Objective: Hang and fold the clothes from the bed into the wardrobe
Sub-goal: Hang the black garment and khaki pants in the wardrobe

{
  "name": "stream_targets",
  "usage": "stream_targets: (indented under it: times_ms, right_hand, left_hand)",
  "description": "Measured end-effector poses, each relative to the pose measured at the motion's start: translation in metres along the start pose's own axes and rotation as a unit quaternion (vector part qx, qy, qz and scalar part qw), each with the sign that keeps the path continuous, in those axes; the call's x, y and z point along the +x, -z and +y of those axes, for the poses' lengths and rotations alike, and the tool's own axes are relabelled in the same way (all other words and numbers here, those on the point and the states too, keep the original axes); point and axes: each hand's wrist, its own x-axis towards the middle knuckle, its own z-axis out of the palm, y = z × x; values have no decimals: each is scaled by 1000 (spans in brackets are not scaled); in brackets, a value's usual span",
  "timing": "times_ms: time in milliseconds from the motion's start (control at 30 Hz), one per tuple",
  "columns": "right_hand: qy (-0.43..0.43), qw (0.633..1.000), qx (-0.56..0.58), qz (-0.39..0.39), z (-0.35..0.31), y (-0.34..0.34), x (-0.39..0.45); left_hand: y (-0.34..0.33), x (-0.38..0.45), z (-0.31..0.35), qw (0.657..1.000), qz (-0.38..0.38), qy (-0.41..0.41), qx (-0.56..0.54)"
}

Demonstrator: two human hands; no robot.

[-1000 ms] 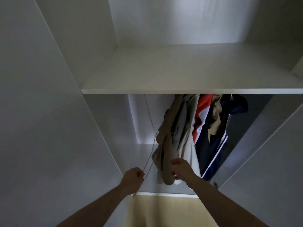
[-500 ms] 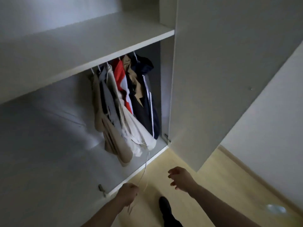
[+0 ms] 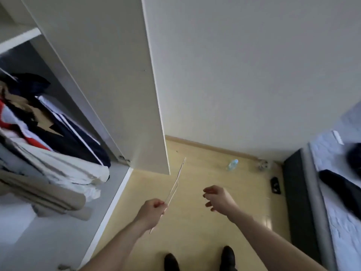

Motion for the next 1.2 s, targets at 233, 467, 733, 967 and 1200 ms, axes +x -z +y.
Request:
stream_targets:
  times_ms: [233,467,733,967,1200]
  right_hand:
    - [-25,991,89,98,100,130,-53]
    - [-26,972,154,175,214,284,-113]
    - [-35,941,217,257,305,415,-172]
    - [-46,898,297,321,359,489,-183]
    - [-93,851,360,370,407,581,-151]
  left_hand:
    - [-123,-14,95,989,-79,-113,61]
    - [-307,-55,183,966,-157,-183,97]
    - [-476,-111,270,923,-248,-263,130]
    - [-592,-141,333,853,-333,-343,209]
    - [-703,-121,399,771,-398,-383,318]
